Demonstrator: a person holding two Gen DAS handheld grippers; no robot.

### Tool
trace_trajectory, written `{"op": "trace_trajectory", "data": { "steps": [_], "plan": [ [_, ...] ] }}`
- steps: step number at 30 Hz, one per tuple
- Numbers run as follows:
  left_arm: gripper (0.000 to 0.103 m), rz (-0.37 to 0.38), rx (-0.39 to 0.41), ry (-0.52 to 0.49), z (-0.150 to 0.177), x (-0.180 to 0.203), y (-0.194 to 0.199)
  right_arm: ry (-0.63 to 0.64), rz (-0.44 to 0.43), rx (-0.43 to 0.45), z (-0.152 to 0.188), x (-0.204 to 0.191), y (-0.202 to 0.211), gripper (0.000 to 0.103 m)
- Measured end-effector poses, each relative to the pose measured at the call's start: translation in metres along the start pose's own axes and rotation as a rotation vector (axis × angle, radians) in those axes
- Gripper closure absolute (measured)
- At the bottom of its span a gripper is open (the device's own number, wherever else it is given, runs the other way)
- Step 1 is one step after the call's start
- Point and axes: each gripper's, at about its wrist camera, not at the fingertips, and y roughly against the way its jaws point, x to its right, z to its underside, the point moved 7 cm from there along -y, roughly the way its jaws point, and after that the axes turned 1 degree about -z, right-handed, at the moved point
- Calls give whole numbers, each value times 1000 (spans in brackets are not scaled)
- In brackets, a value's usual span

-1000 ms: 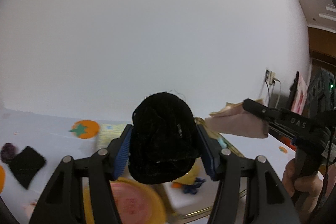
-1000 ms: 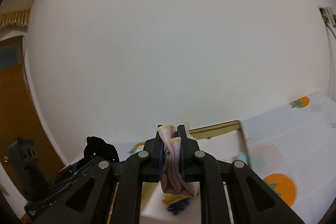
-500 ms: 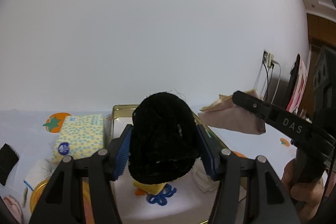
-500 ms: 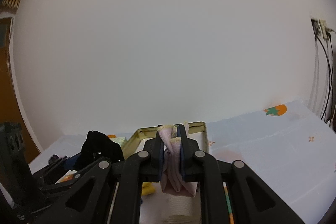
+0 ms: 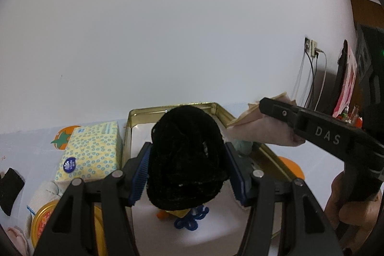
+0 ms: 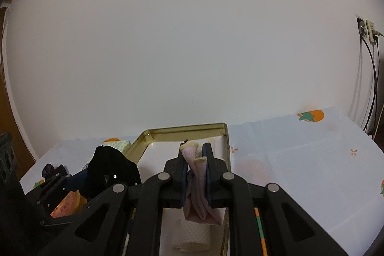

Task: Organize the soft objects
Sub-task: 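Carry the black cloth with the left gripper while the right carries the pink sock to the tray, then open the left gripper over the tray while the right releases the pink sock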

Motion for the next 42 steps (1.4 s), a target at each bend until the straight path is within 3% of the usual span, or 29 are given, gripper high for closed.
{"op": "trace_trajectory", "data": {
  "steps": [8, 16, 19, 20, 21, 22, 24, 26, 30, 37, 42],
  "plan": [
    [45, -26, -36, -9, 7, -3, -7, 4, -2, -25, 7, 0, -12, 90],
    [45, -41, -46, 0, 9, -6, -9, -21, -66, -75, 18, -6, -26, 89],
    [37, -45, -41, 1, 9, -7, -8, -28, -94, -74, 18, -11, -26, 89],
    [34, -47, -38, -1, 9, -8, -7, -29, -91, -77, 18, -11, -26, 87],
    [29, -58, -34, -7, 9, -8, -6, -31, -88, -82, 18, -10, -26, 75],
    [26, -74, -28, -19, 9, -8, -4, -38, -89, -81, 18, -9, -25, 52],
    [10, -120, -7, -58, 7, -7, 1, -62, -92, -18, 13, -7, -14, 21],
    [0, -167, 36, -93, 4, -5, 10, -65, -94, 63, 5, -6, 0, 20],
    [0, -205, 77, -133, 1, -2, 23, -57, -44, 157, -4, -3, 17, 19],
    [0, -217, 81, -95, 5, -19, 31, -163, -3, 130, 4, 12, 11, 19],
    [0, -238, 87, -97, 7, -26, 35, -127, 73, 170, 8, 8, 17, 19]
  ]
}}
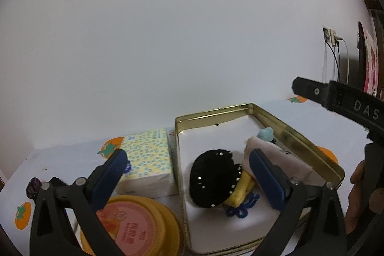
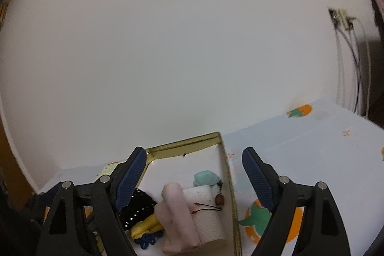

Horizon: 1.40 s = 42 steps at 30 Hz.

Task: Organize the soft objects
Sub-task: 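Open the left gripper over the tray while the right releases the pink sock, then move both open grippers back toward the remaining items beside the tray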

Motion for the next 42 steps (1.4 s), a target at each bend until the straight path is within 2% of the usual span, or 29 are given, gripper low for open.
{"op": "trace_trajectory", "data": {
  "steps": [8, 14, 22, 30, 42],
  "plan": [
    [0, 3, 2, 1, 6, -11, 8, 47, 64, 64, 8, -13, 21, 19],
    [0, 13, 26, 2, 11, -21, 22, 113, 112, 147, 9, -26, 45, 19],
    [0, 34, 52, 40, 19, -46, 40, 151, 110, 131, 21, -45, 51, 19],
    [0, 43, 64, 31, 30, -74, 55, 170, 79, 92, 40, -77, 55, 19],
    [0, 10, 10, 138, 56, -166, 54, 202, -38, 28, 71, -155, 44, 19]
  ]
}}
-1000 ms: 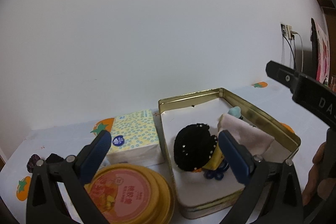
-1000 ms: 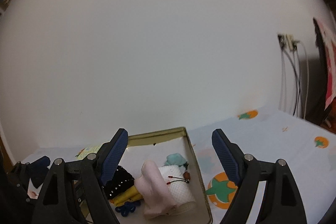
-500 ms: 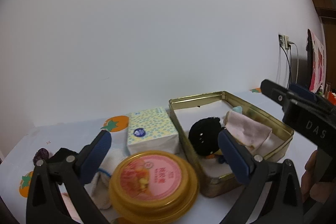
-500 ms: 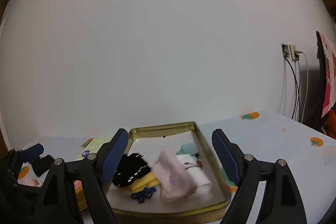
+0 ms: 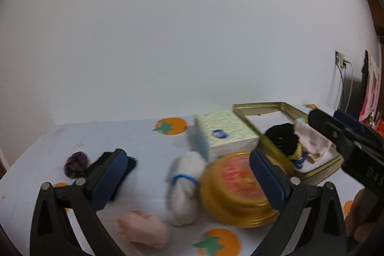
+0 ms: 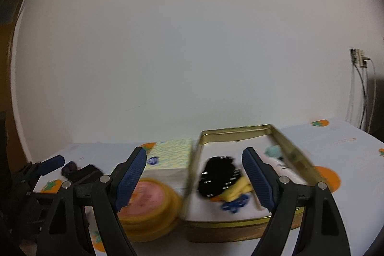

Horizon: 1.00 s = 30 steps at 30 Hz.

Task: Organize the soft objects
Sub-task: 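Move both open grippers back toward the remaining items beside the tray, then grasp the pink cloth bundle with the right gripper while the left grasps the white knit glove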

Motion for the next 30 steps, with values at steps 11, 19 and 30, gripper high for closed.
{"op": "trace_trajectory", "data": {
  "steps": [11, 19, 30],
  "plan": [
    [0, -75, -22, 26, 5, -68, -4, 15, -119, -70, 14, -69, -22, 19],
    [0, -146, -62, 74, 11, -126, -13, 55, -196, -131, 25, -108, -40, 19],
    [0, -323, -138, 172, 25, -209, -22, 213, -419, -388, 66, -185, -72, 23]
  ]
}}
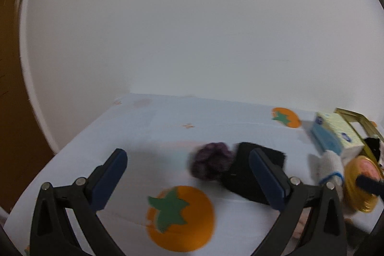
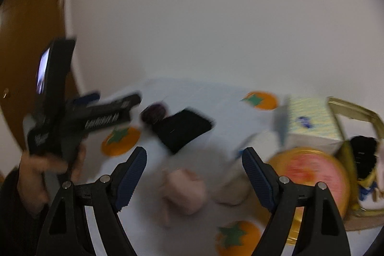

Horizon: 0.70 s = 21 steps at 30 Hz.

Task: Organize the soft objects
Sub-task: 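Grasp the pink cloth bundle with the right gripper while the left grasps the white knit glove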

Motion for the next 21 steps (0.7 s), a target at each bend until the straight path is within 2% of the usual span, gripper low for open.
{"op": "trace_trajectory", "data": {
  "steps": [1, 3, 8, 10, 12, 14, 16, 18, 20, 21],
  "plan": [
    [0, -17, -6, 7, 1, -6, -2, 23, -15, -32, 2, -5, -8, 31],
    [0, -26, -17, 18, 2, -9, -4, 79, -29, -116, 9, -16, -25, 41],
    [0, -41, -19, 8, 3, -8, -6, 88, -41, -243, 23, -16, -50, 43],
    [0, -40, -20, 6, 3, -9, -5, 82, -40, -290, 30, -16, -59, 56],
    [0, -37, -21, 5, 2, -8, -6, 76, -36, -324, 34, -15, -65, 59],
    [0, -33, -20, 5, 0, -8, -6, 81, -35, -323, 36, -18, -61, 62],
    [0, -29, -17, 5, -1, -8, -5, 77, -39, -316, 36, -16, -59, 75],
    [0, -24, -9, 4, -1, -7, 0, 52, -77, -276, 32, -15, -52, 77],
    [0, 10, 14, 10, -3, -5, 5, 13, -124, -182, 22, -8, -36, 77],
    [0, 36, 25, 13, -4, -4, 8, -4, -133, -103, 14, -1, -22, 77]
  ]
}}
